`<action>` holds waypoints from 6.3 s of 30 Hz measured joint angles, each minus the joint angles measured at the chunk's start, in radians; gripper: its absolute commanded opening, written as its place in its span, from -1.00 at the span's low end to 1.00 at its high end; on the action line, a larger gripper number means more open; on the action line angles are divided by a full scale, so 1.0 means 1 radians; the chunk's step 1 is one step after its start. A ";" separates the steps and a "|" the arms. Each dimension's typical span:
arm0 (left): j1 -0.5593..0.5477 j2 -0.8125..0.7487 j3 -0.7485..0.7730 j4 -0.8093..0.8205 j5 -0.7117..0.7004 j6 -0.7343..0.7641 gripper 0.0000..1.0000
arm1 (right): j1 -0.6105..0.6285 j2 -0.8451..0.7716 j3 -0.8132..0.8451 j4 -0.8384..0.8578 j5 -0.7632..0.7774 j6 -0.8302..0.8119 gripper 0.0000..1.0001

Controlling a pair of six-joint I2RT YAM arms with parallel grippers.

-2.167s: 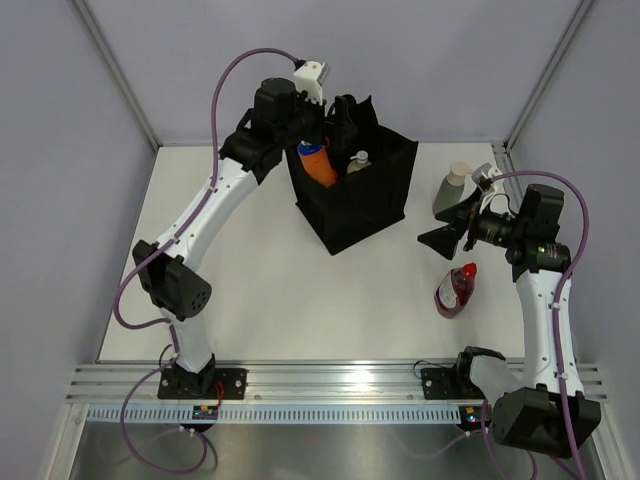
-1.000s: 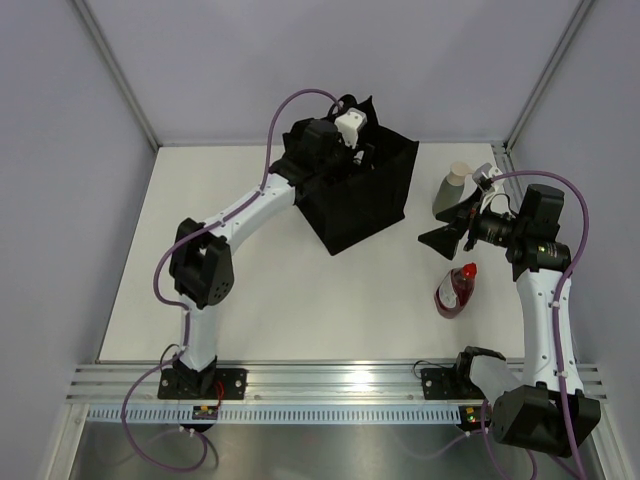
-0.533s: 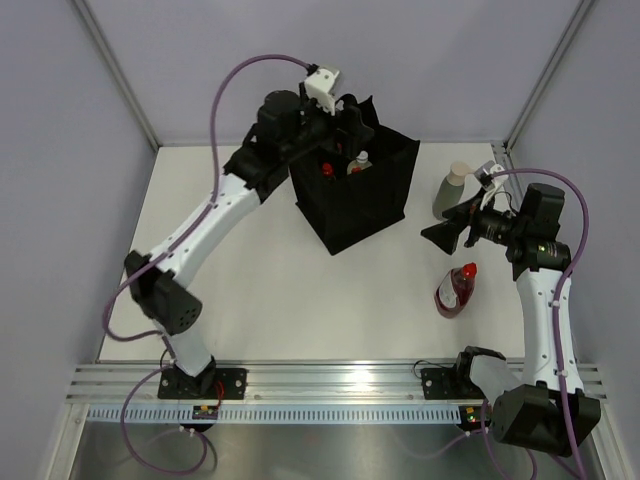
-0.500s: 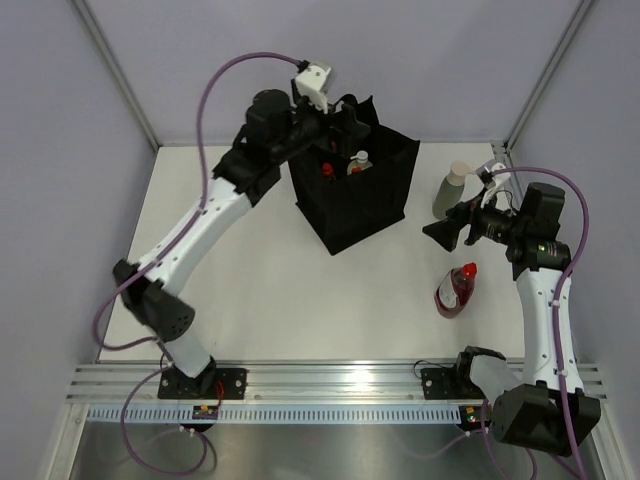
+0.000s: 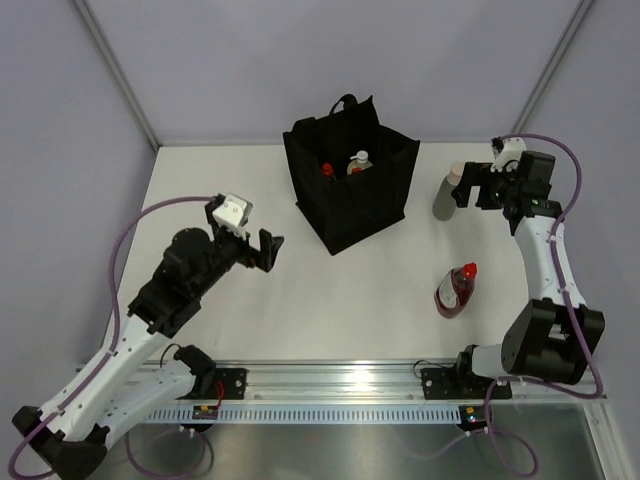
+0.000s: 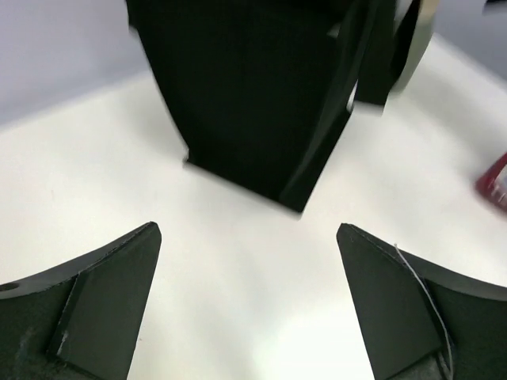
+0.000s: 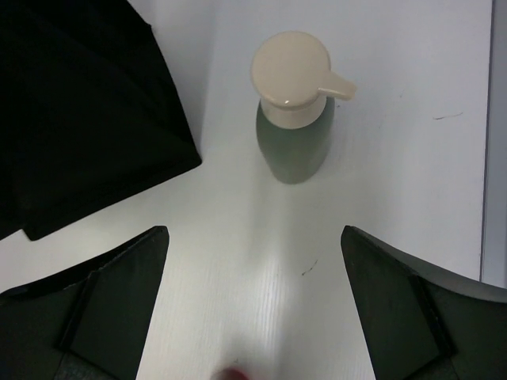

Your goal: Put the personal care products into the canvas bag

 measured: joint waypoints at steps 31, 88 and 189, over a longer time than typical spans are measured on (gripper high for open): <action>0.001 -0.128 -0.131 -0.100 -0.093 -0.005 0.98 | 0.122 0.538 0.251 0.139 0.111 -0.145 0.81; 0.001 -0.132 -0.135 -0.097 -0.108 -0.011 0.97 | 0.533 0.682 1.043 -0.345 0.158 -0.136 -1.00; 0.001 -0.161 -0.135 -0.100 -0.047 -0.018 0.98 | 0.316 -0.190 -0.027 -0.771 0.339 -0.209 -1.00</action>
